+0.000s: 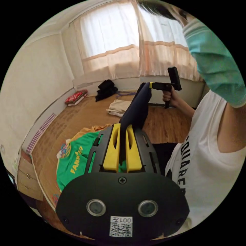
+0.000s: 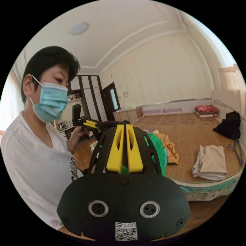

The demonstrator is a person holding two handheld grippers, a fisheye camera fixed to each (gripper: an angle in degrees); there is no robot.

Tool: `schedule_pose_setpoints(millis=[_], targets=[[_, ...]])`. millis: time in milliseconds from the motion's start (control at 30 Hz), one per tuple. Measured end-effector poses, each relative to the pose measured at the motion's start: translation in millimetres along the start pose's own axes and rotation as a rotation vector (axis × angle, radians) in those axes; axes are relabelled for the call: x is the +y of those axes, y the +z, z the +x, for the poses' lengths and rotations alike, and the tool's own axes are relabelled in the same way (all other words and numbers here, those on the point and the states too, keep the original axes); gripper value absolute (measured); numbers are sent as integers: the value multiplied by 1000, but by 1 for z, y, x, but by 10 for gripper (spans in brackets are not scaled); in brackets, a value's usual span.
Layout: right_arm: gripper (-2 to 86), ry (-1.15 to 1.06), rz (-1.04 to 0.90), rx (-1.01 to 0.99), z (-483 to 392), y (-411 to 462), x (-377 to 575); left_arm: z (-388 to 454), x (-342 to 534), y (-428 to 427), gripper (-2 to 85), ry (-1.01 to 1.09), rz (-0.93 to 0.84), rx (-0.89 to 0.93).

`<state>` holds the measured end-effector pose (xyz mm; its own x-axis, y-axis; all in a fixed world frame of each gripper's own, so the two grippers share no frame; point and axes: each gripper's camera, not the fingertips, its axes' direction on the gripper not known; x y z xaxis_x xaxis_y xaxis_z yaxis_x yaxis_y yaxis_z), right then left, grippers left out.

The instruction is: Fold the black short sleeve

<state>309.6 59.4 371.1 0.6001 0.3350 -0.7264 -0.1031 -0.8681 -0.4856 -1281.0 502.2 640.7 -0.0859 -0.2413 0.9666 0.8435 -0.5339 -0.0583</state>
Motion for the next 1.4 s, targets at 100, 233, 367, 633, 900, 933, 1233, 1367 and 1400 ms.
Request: schedule_pose_setpoints(millis=[100,233,367,633,900,933,1233,1367,1400], targets=[[6,-41,103,126,-7,-40,-19,-3,-50,10,8,74,51,73],[6,-93,159,358,5,-89,-42,-10,-123,60,3,117,92,258],[6,-97,122,529,61,-113,-78,-20,-199,130,-1,130,82,363],[7,165,-141,648,294,-59,-135,-78,-319,315,5,89,-155,257],[4,480,-310,667,516,74,-75,-147,-309,531,-9,-179,-594,-405],[4,456,-328,649,521,85,-69,-145,-295,538,-9,-132,-572,-391],[7,171,-729,687,488,162,-21,-139,-207,531,-10,-157,-617,-189],[15,113,-878,729,453,181,2,-134,-160,465,-10,-199,-556,-90],[17,106,-877,726,446,181,2,-136,-151,453,-10,-214,-554,-79]])
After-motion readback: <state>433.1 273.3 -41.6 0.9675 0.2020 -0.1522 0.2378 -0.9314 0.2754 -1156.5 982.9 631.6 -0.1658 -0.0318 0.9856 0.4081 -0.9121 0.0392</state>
